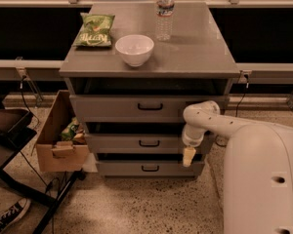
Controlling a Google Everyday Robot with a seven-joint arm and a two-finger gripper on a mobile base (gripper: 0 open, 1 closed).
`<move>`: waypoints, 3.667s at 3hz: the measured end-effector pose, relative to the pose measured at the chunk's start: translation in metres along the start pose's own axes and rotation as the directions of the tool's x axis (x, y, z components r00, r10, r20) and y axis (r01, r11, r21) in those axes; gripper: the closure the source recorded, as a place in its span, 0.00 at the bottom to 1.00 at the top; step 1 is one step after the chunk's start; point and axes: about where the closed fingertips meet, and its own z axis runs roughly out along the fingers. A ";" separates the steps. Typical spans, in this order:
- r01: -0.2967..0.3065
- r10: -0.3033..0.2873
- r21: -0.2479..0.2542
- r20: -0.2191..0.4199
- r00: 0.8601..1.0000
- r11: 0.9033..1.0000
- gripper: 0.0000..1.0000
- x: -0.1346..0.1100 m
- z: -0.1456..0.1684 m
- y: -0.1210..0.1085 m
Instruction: Open middle drawer
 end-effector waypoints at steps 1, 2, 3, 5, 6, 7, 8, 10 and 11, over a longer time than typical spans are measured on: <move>0.000 0.000 -0.003 0.003 1.000 1.000 0.40 -0.001 0.002 0.000; 0.000 0.000 -0.003 0.003 1.000 1.000 0.71 -0.001 -0.004 -0.001; 0.000 0.000 -0.003 0.003 1.000 1.000 0.95 -0.002 -0.013 -0.002; 0.000 0.000 -0.003 0.003 1.000 1.000 0.60 -0.002 -0.018 -0.002; 0.000 0.000 -0.003 0.003 1.000 1.000 0.30 -0.002 -0.018 -0.002; 0.000 0.000 -0.003 0.003 1.000 1.000 0.06 -0.002 -0.018 -0.002; 0.000 0.000 -0.004 0.003 1.000 1.000 0.00 -0.002 -0.018 -0.002; -0.003 0.006 -0.085 0.041 0.999 0.996 0.05 0.001 0.006 0.037; -0.008 0.016 -0.129 0.057 0.998 0.992 0.38 0.001 0.008 0.079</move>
Offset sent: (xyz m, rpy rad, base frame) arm -0.0458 -0.0163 0.0447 0.0102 -0.0288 -0.0287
